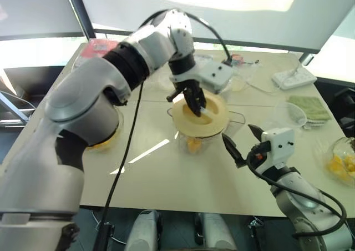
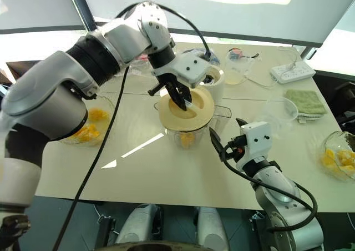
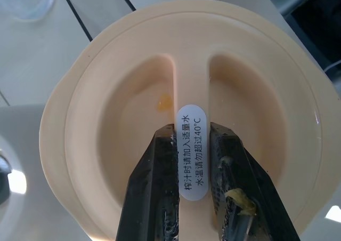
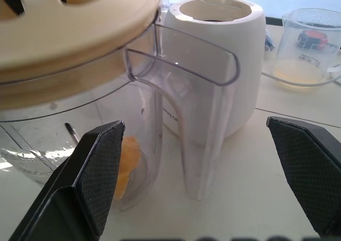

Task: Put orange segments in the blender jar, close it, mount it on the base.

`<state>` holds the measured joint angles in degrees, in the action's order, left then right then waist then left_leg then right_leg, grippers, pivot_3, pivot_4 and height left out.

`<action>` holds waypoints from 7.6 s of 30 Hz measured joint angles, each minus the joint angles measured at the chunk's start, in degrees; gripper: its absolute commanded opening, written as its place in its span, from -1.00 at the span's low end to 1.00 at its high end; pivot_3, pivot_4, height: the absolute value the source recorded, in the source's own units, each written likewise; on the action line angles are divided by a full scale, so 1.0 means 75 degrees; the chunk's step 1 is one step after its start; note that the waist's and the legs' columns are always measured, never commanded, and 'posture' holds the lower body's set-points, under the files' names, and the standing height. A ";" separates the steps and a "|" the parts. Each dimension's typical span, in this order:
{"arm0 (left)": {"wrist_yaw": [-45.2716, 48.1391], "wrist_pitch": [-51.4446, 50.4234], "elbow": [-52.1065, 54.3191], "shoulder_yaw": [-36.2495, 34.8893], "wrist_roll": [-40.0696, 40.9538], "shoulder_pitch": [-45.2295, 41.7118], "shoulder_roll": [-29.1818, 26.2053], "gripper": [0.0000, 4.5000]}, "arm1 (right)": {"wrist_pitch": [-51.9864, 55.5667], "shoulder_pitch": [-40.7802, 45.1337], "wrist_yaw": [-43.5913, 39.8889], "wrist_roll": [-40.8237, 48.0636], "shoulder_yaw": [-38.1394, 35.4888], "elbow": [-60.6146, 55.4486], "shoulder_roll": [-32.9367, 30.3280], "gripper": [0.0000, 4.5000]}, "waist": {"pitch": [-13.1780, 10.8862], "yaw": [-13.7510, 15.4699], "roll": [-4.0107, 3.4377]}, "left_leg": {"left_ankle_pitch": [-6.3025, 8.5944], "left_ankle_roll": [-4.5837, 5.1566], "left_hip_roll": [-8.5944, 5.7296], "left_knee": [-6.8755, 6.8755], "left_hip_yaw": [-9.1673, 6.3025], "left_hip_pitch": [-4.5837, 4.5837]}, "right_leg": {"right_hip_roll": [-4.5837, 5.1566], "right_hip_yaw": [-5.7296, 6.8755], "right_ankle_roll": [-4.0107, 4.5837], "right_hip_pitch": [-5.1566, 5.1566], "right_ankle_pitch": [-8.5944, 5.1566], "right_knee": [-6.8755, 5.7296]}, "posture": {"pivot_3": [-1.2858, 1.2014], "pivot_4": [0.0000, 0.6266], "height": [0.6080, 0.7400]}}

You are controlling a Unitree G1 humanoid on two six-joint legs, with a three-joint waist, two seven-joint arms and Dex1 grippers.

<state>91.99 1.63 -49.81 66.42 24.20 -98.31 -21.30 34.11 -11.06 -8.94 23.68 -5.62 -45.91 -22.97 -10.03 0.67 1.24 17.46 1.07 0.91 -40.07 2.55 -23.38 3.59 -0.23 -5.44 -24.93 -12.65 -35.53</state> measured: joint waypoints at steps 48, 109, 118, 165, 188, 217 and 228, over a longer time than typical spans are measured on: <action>-0.0136 -0.3267 0.1331 -0.1772 -0.1103 0.0875 0.0012 -0.90 | -0.1154 0.1798 -0.0191 -0.1785 0.0841 0.3130 0.0604 -0.55 | 0.0055 0.0008 -0.0064 | 0.0005 0.0009 -0.0023 0.0000 0.0009 0.0047 | 0.0000 -0.0062 -0.0030 0.0056 -0.0019 0.0012 | 0.03 -0.52 1.00; -0.2630 -0.8630 0.3669 -0.6471 -0.1715 0.1260 0.0401 0.87 | -0.1485 0.1802 -0.0599 -0.1861 0.0465 0.3357 0.0655 -0.55 | 0.0210 -0.0114 -0.0143 | 0.0003 0.0032 -0.0187 0.0136 -0.0108 -0.0016 | 0.0130 -0.0088 -0.0191 0.0006 -0.0103 0.0031 | 0.03 -0.52 1.00; -0.5906 -0.6291 0.4427 -0.8429 -0.2056 0.3322 -0.0121 0.87 | -0.0642 0.1613 -0.0629 -0.1482 -0.0084 0.2781 0.0520 -0.55 | 0.0166 -0.0162 -0.0148 | -0.0005 0.0018 -0.0198 0.0120 -0.0113 0.0005 | 0.0146 -0.0092 -0.0193 0.0037 -0.0102 0.0020 | 0.03 -0.52 1.00; -0.7112 -0.5163 0.9898 -0.8316 -0.1053 1.0889 -0.1298 0.87 | 0.0646 0.9485 -0.2153 -0.0211 -0.0393 0.9488 -0.1947 -0.55 | 0.0098 -0.0185 -0.0148 | -0.0024 -0.0011 -0.0183 0.0127 -0.0102 0.0000 | 0.0146 -0.0082 -0.0139 0.0024 -0.0067 0.0024 | 0.03 -0.52 1.00; -0.7914 -0.7166 1.1006 -0.8123 -0.0283 0.9794 -0.1129 0.87 | 0.0951 0.9171 -0.2091 -0.0704 -0.0467 0.9311 -0.1807 -0.55 | 0.0097 -0.0181 -0.0149 | -0.0027 -0.0017 -0.0186 0.0122 -0.0107 0.0011 | 0.0142 -0.0081 -0.0140 0.0038 -0.0066 0.0016 | 0.03 -0.52 1.00; -0.7906 -0.6297 1.0604 -0.7800 -0.0351 1.0258 -0.1265 0.87 | 0.2044 0.8552 -0.0663 -0.0879 -0.0822 0.7614 -0.1124 -0.55 | 0.0102 -0.0183 -0.0142 | -0.0036 -0.0031 -0.0184 0.0116 -0.0110 0.0067 | 0.0134 -0.0085 -0.0127 0.0080 -0.0063 -0.0014 | 0.03 -0.52 1.00; -0.7828 -0.5316 1.0133 -0.7795 -0.0582 1.0568 -0.1075 0.89 | 0.2053 0.7901 -0.0801 -0.0993 -0.0624 0.7456 -0.1035 0.50 | 0.0101 -0.0194 -0.0143 | -0.0036 -0.0030 -0.0181 0.0119 -0.0107 0.0067 | 0.0136 -0.0086 -0.0121 0.0079 -0.0067 -0.0010 | 0.03 -0.52 1.00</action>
<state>33.28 -38.24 26.19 7.96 19.84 -19.06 -29.36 49.51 48.20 -14.95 16.24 -10.30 10.01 -30.74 -9.28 -0.79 0.17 17.19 0.85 -0.45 -39.18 1.75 -22.88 4.61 -0.88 -6.34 -24.34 -13.15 -35.60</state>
